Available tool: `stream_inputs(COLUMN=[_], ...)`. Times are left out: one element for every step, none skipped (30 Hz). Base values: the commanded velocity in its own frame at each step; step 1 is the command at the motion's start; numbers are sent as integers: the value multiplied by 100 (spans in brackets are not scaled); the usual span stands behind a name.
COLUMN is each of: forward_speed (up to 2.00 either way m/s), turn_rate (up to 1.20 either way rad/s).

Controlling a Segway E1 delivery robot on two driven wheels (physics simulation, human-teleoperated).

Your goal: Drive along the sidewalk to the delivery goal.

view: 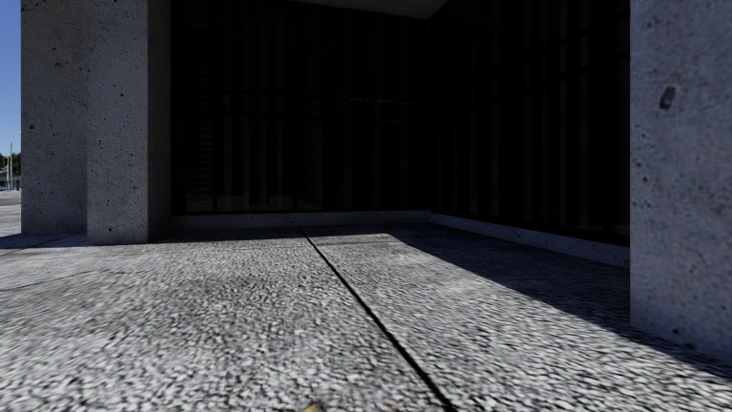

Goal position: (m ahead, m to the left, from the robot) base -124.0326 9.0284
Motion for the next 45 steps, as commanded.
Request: stream_inputs(forward_speed=[24,45,53,59,67,67,72,73,74,74,74,74,75,75,76,76,76,76,77,77,77,77,77,77,77,77,77,77,77,78,78,79,79,80,80,81,81,81,81,82,82,82,82,82,82], turn_rate=[12,20,25,31,37,37,40,43,44,45,45,46,47,47,48,48,49,51,54,55,55,56,56,56,56,56,56,56,56,56,56,57,57,58,59,60,60,60,60,61,61,62,62,63,65])
